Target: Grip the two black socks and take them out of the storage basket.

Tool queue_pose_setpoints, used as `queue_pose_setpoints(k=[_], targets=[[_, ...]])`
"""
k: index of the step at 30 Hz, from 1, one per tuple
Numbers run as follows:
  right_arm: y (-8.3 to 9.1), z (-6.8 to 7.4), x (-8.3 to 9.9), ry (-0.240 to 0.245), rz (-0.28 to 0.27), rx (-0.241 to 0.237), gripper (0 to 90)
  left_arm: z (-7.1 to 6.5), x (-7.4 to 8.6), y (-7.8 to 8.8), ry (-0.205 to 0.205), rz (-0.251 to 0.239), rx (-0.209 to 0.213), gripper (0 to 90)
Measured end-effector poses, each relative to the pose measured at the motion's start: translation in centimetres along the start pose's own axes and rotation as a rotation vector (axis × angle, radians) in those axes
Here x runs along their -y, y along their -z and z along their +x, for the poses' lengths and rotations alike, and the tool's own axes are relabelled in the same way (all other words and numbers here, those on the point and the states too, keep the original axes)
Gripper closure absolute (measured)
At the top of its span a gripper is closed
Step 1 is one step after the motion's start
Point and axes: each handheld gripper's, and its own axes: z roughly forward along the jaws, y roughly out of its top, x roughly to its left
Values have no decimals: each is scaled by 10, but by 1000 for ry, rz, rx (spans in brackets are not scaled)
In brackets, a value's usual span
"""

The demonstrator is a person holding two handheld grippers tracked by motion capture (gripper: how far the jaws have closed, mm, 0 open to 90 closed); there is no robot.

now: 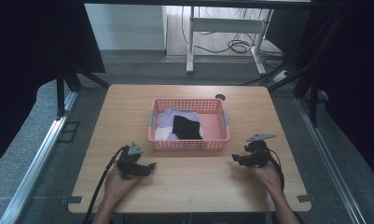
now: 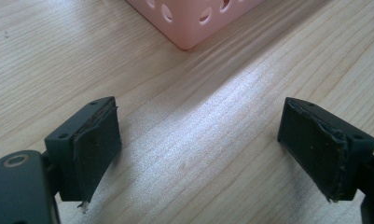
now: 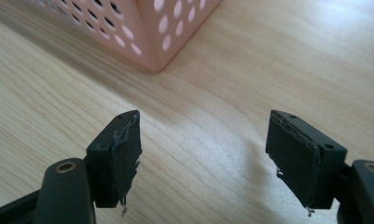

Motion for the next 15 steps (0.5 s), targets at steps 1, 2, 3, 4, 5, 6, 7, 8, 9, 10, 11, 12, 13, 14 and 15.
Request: queue_pose_setpoints(k=[1,2,3,4,5,6,7,8,9,10,11,12,13,14,15], targets=[[0,0,0,0,0,0,264,0,0,0,0,0,0,128],[-2,0,2,-4,17,4,263,0,0,0,0,0,0,128],[-3,0,3,-5,19,5,263,0,0,0,0,0,0,128],[-3,0,4,1,23,15,259,0,0,0,0,0,0,128],[-3,0,4,1,23,15,259,0,0,0,0,0,0,128],[-3,0,4,2,18,18,257,0,0,0,0,0,0,128],[-3,-1,5,0,18,18,257,0,0,0,0,0,0,128],[-3,-1,5,-3,16,17,257,0,0,0,0,0,0,128],[-3,-1,5,-5,17,14,257,0,0,0,0,0,0,128],[-3,-1,5,-6,23,15,257,0,0,0,0,0,0,128],[-3,-1,5,-6,21,15,257,0,0,0,0,0,0,128],[-3,-1,5,-6,21,15,257,0,0,0,0,0,0,128],[-3,-1,5,-6,22,16,257,0,0,0,0,0,0,128],[-3,-1,5,-9,29,16,258,0,0,0,0,0,0,128],[-3,0,5,-8,26,16,258,0,0,0,0,0,0,128]])
